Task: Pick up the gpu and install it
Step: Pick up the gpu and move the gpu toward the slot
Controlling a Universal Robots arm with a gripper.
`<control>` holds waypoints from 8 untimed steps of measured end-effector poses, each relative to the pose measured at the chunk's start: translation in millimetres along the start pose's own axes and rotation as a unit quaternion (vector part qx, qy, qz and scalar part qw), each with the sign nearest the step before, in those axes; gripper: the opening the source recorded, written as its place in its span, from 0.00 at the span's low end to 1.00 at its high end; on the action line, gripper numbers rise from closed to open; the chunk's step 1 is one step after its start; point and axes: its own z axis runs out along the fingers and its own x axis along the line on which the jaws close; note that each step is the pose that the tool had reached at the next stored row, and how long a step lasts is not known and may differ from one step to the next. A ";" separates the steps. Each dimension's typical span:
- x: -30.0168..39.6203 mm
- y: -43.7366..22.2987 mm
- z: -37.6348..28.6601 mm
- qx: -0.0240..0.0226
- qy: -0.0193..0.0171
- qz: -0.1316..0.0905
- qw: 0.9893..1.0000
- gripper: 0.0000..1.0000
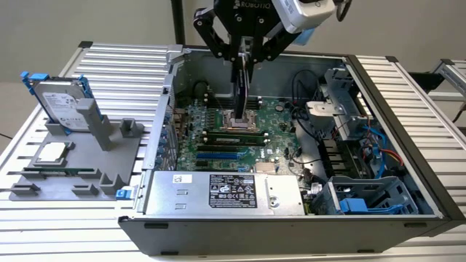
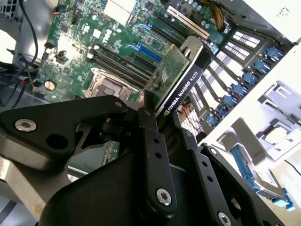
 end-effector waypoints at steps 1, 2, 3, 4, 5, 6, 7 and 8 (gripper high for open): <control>-2.3 0.1 0.1 0.000 0.000 0.000 1.000 0.00; -4.4 0.1 0.1 0.000 0.000 0.000 1.000 0.00; -6.4 0.2 0.1 0.000 0.000 0.000 1.000 0.00; -8.0 0.2 0.1 0.000 0.000 0.000 1.000 0.00; -9.3 0.2 0.1 0.000 0.000 0.000 1.000 0.00; -10.4 0.2 0.1 0.000 0.000 0.000 1.000 0.00; -11.0 0.3 0.1 0.000 0.000 0.000 1.000 0.00; -11.0 0.3 0.1 0.000 0.000 0.000 1.000 0.00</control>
